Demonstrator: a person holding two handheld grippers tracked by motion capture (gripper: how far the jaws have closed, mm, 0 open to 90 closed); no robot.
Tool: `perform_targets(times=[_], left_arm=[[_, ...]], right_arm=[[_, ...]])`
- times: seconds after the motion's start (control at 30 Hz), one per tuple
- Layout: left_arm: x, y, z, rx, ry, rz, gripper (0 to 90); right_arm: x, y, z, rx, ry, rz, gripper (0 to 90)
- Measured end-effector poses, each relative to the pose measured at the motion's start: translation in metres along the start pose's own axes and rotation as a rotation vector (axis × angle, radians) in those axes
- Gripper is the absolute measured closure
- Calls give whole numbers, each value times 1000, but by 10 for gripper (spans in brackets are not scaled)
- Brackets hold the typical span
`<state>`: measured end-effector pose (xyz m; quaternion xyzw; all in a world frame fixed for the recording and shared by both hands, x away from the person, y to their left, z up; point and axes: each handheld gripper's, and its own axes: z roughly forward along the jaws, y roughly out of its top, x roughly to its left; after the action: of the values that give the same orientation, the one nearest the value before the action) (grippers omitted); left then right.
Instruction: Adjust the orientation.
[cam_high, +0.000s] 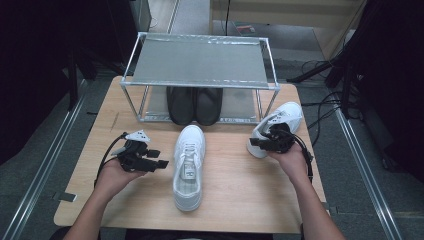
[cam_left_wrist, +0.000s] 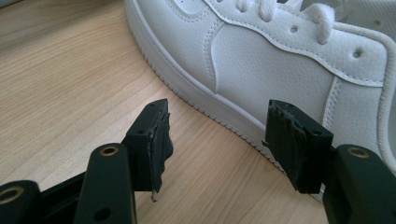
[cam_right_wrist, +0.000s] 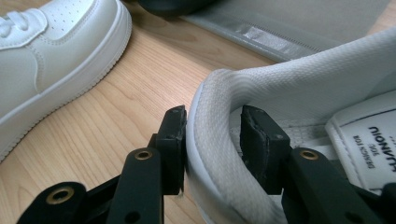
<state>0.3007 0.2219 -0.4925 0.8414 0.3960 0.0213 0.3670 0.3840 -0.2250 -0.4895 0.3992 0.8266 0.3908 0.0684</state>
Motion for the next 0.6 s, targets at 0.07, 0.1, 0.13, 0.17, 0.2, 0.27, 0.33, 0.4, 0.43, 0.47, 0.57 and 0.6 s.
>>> perform_targets(times=[0.07,0.1,0.13,0.17,0.2,0.27,0.33,0.4,0.43,0.47,0.57,0.6], left_arm=[[0,0,1,3,3,0,404],[0,0,1,6,4,3,404],[0,0,1,10,5,6,403],[0,0,1,12,3,5,403],[-1,0,1,10,5,6,403],[-1,-1,1,9,5,5,402],[-1,-1,1,11,7,5,402],[-2,-1,1,11,8,5,402],[-2,-1,1,12,9,3,402],[-2,-1,1,14,13,4,402],[-2,-1,2,13,14,8,402],[-2,0,2,12,14,10,402]], right_arm=[[-1,0,2,0,7,8,622],[-2,0,3,-1,13,14,621],[-2,0,3,3,17,17,621],[-3,-1,4,4,21,17,620],[-3,-1,5,4,23,16,621],[-3,-1,6,4,23,11,621],[-3,-1,7,3,24,9,621],[-3,-1,8,1,26,6,621],[-3,-2,8,1,28,6,621],[-4,-2,8,-2,31,8,622],[-5,-3,7,2,43,20,630],[-5,-3,7,3,44,20,634]])
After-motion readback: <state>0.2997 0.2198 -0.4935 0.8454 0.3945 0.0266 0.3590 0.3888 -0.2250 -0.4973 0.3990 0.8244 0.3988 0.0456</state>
